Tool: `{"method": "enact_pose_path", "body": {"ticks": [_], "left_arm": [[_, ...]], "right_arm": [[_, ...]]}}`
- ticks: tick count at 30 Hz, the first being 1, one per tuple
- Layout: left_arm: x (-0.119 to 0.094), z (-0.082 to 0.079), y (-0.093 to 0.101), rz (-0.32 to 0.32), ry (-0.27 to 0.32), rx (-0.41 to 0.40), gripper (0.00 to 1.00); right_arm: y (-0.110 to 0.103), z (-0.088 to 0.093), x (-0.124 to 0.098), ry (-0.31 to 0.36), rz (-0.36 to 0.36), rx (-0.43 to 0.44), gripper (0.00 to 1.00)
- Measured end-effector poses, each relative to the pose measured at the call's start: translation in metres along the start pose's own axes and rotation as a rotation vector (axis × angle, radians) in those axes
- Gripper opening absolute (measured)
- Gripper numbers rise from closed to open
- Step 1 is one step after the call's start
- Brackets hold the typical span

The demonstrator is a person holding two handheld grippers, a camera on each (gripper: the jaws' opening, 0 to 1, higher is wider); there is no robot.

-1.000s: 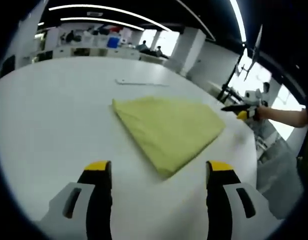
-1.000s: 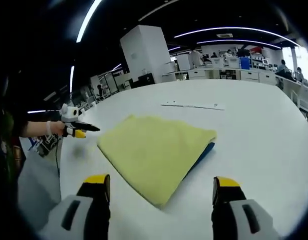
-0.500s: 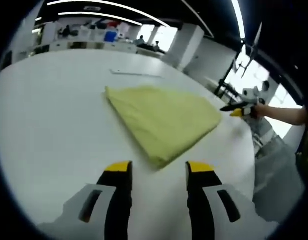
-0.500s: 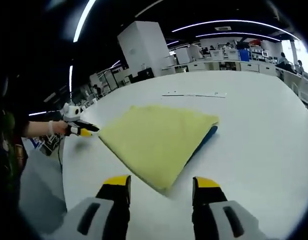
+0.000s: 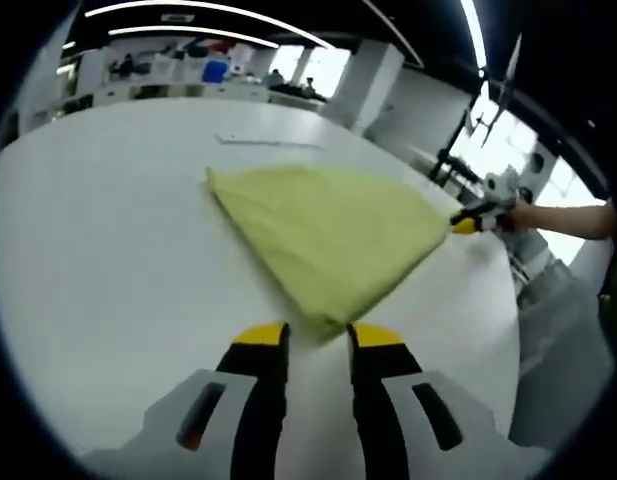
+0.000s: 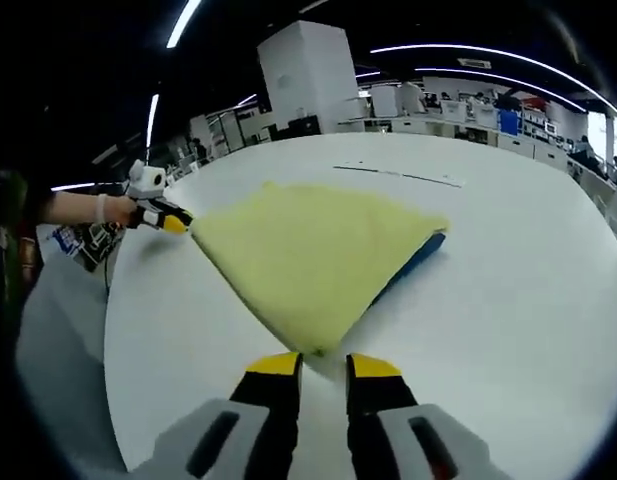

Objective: Fold the garment on the visible template until the final outline fits inside the template.

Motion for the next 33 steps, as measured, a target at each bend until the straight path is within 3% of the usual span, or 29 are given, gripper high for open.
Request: {"method": "enact_pose_path", "body": {"ticks": [9, 12, 22, 33], "left_arm": [[0.004, -0.002, 0.001, 0.002, -0.003, 0.004, 0.11], [0.004, -0.002, -0.001, -0.002, -0.013, 0.013, 0.02], [-0.006, -0.002, -0.006, -0.001, -0.017, 0.02, 0.0], [-0.009, 0.007, 0.002, 0.026, -0.032, 0.0, 0.0]], "right_arm": [[-0.001, -0.002, 0.0, 0.007, -0.01, -0.014, 0.0], [0.001, -0.001, -0.003, 0.003, -0.01, -0.023, 0.0], [0.004, -0.001, -0.013, 0.011, -0.032, -0.006, 0.0], [-0.002, 0.006, -0.02, 0.002, -0.063, 0.0, 0.0]]}}
Point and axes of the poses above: the point that each gripper's makers call its tool centre point, and the gripper's own axes: x roughly forward along the fingers, y roughly to its right, z roughly out of its underside, the point moved 10 cm from there along -x, roughly backward along the fingers, and after that the axes turned 13 degrees about -y, right-handed, at the moved point
